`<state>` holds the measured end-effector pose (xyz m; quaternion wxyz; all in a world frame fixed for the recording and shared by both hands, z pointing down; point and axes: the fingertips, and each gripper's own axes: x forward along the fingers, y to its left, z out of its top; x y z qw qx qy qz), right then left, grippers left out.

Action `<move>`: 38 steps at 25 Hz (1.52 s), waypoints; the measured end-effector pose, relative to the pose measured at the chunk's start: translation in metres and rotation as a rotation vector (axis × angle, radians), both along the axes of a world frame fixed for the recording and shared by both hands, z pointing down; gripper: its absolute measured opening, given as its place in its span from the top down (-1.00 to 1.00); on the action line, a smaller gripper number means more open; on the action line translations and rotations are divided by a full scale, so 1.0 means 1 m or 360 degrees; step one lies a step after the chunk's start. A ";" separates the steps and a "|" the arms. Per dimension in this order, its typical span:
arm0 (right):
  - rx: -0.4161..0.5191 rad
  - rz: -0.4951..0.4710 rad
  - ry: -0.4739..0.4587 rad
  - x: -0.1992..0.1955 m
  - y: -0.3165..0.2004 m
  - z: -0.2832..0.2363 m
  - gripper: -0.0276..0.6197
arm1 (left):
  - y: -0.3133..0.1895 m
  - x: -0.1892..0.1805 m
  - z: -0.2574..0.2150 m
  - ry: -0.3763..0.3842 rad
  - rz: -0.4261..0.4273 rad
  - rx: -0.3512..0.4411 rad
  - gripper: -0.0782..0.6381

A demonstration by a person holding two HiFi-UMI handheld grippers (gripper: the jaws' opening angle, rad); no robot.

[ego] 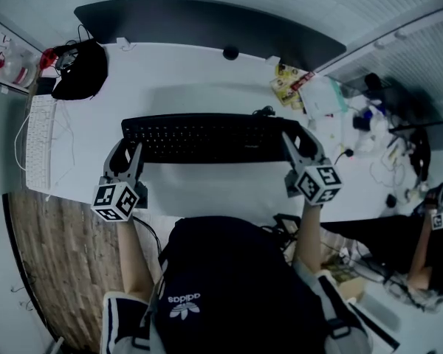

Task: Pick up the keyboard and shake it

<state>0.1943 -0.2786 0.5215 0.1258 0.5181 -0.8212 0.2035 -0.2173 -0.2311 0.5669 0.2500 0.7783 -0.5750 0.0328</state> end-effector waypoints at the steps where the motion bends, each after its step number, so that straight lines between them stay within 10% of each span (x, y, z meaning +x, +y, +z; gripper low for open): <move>1: 0.0043 0.0005 0.0001 -0.001 0.000 -0.010 0.31 | -0.002 -0.001 -0.009 0.0003 0.0006 0.0042 0.20; 18: 0.0587 0.0128 0.0062 0.009 0.034 -0.147 0.31 | -0.030 0.006 -0.136 0.0031 0.0186 0.0572 0.20; 38: 0.0947 0.0024 0.0072 0.054 0.113 -0.232 0.31 | 0.053 0.056 -0.204 0.0055 0.0077 0.0895 0.20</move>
